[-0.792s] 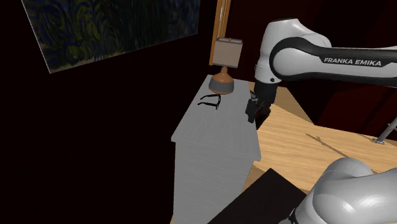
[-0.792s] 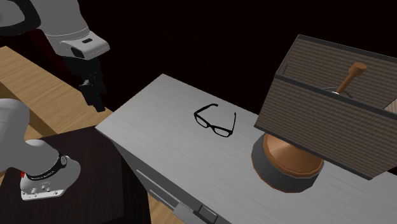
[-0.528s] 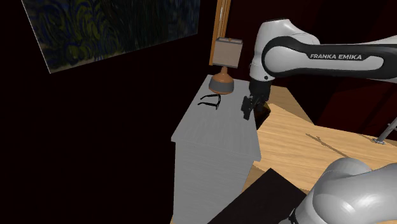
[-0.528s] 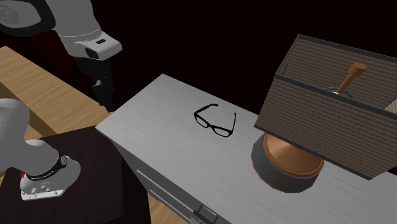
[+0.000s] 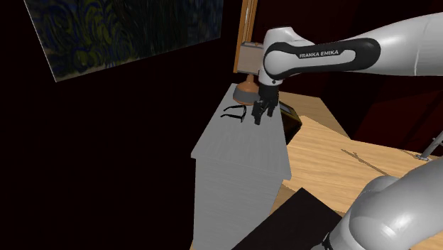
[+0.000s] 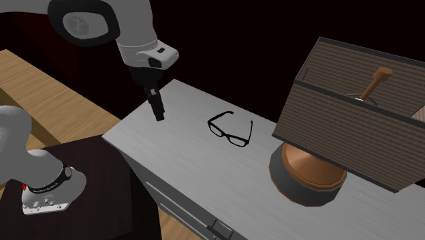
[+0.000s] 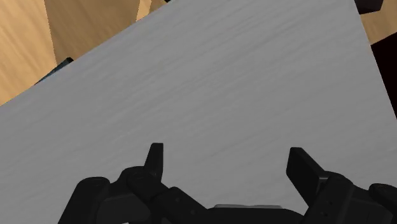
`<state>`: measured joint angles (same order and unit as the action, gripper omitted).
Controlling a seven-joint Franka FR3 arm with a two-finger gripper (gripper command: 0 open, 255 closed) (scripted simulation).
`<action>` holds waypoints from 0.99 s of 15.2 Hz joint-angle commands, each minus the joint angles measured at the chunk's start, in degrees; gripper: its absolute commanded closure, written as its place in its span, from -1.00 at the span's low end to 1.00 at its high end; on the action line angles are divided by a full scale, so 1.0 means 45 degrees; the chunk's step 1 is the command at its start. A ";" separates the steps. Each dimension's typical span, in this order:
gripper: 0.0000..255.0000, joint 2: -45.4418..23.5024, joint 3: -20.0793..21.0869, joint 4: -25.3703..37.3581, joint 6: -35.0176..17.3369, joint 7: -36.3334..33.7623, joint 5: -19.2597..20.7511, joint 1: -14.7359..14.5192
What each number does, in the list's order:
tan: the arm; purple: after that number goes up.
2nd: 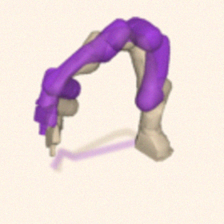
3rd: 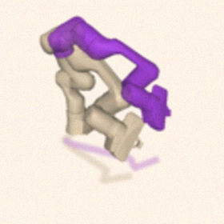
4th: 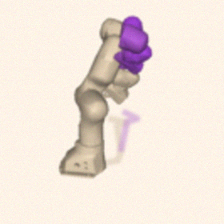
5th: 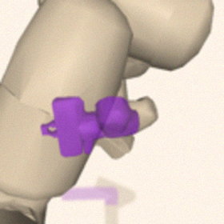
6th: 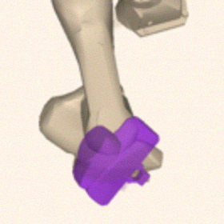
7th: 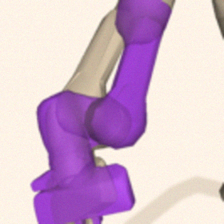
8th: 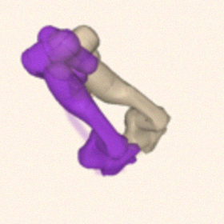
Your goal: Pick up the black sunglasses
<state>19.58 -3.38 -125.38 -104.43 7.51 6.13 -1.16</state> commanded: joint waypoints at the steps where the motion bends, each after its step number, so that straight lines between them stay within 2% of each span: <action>1: -1.00 -0.1073 -0.0140 0.0907 -0.0164 0.0456 -0.0090 -0.0041; 9: -1.00 -0.5291 -0.0395 0.5057 -0.0145 0.2182 -0.0708 -0.0045; 15: -1.00 -0.8708 -0.0282 0.9236 0.0724 0.3298 -0.1199 0.0132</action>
<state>-16.72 -4.83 -87.64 -102.19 21.61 1.10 -0.66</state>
